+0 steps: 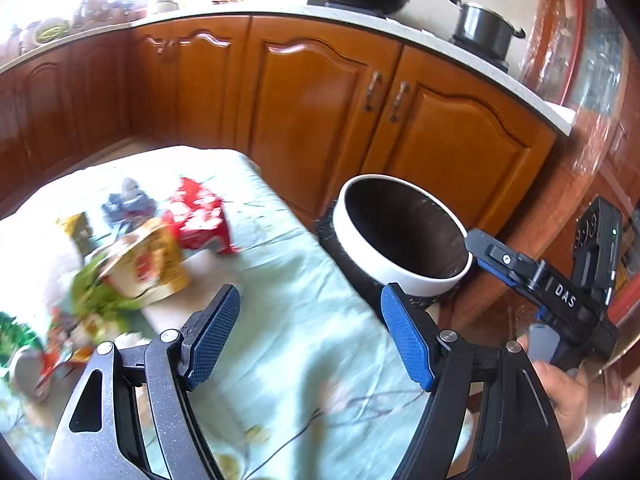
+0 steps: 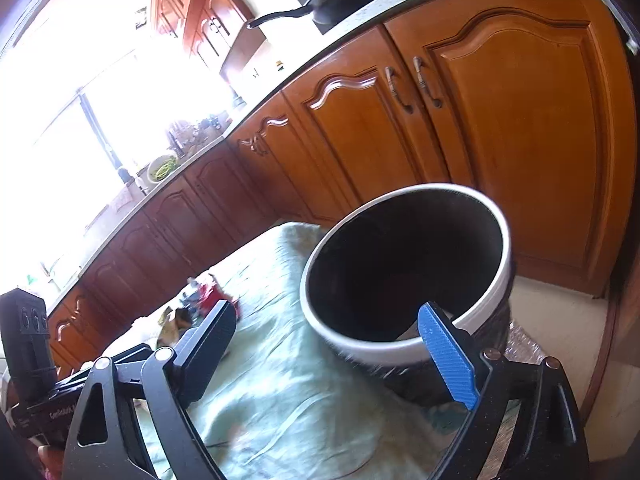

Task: Collect trash
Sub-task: 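Move both open tools back over the table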

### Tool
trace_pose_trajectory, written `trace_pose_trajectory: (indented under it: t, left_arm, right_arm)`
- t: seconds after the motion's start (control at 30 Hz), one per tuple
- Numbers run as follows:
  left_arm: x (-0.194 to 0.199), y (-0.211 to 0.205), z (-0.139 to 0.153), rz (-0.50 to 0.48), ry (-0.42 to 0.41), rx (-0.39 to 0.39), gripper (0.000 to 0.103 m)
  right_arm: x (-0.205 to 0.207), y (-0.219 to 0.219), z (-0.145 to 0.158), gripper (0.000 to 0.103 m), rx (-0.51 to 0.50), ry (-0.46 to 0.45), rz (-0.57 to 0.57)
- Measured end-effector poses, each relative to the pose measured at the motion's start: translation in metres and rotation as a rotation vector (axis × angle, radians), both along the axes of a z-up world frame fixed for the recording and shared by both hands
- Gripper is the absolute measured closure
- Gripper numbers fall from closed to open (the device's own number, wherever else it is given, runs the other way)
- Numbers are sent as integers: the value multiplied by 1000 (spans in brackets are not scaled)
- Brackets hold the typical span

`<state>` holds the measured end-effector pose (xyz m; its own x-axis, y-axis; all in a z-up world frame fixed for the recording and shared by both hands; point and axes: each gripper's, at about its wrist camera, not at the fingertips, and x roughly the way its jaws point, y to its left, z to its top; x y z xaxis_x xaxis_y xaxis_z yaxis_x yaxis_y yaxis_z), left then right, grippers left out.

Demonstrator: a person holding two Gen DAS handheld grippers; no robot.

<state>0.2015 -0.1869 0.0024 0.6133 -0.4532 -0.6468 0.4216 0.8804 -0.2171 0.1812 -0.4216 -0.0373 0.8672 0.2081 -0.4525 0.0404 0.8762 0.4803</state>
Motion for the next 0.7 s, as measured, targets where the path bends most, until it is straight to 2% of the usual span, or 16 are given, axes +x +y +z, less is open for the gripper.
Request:
trace_pose_trajectory:
  t: [0.33, 0.7]
  left_arm:
    - [-30, 80, -2, 135, -35, 14, 28]
    - [-45, 146, -11, 242, -34, 39, 28]
  right_arm:
    - [-23, 71, -1, 6, -12, -39, 117]
    - [-20, 131, -7, 6, 0, 37, 251]
